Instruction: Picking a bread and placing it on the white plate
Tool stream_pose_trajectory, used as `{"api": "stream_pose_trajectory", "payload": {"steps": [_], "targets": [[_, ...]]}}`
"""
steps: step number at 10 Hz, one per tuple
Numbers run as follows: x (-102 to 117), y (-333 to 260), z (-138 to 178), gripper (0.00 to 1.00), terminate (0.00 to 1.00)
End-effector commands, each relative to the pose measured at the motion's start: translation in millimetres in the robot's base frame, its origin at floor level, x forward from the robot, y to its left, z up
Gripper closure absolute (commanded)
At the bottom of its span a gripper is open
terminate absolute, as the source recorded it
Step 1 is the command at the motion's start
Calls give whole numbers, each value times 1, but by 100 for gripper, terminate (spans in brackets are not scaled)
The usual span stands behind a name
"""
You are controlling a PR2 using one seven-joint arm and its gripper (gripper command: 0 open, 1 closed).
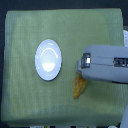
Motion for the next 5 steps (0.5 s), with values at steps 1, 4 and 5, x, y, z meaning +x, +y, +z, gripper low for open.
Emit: {"api": "stream_pose_trajectory", "payload": {"steps": [1,4,5], "targets": [[8,0,26,100,0],[11,6,71,100,0],[15,14,88,100,0]]}}
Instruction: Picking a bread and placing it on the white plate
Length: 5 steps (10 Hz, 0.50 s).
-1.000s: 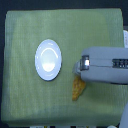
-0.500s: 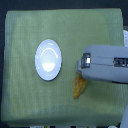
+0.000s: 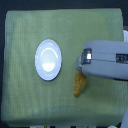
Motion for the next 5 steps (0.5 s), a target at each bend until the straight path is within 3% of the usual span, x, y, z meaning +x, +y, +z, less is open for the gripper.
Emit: {"api": "stream_pose_trajectory", "payload": {"steps": [1,5], "targets": [[23,27,77,100,0],[48,78,94,100,0]]}}
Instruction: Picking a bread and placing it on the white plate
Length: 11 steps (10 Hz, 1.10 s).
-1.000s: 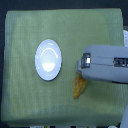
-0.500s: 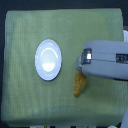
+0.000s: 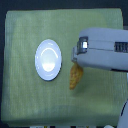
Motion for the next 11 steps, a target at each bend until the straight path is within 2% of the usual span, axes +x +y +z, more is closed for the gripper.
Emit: {"api": "stream_pose_trajectory", "payload": {"steps": [1,5,7,9,11], "targets": [[38,74,31,100,0],[42,159,36,100,0],[44,190,28,100,0],[32,233,19,100,0],[36,253,7,100,0]]}}
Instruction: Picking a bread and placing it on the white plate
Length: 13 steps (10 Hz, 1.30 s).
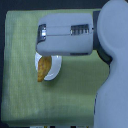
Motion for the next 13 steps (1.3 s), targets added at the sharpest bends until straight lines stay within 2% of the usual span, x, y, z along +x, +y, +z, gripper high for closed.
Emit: {"api": "stream_pose_trajectory", "payload": {"steps": [1,4,6,7,13], "targets": [[3,54,-22,100,0],[15,36,-31,100,0],[15,30,-35,100,0],[15,28,-39,0,0],[14,19,-41,0,0]]}}
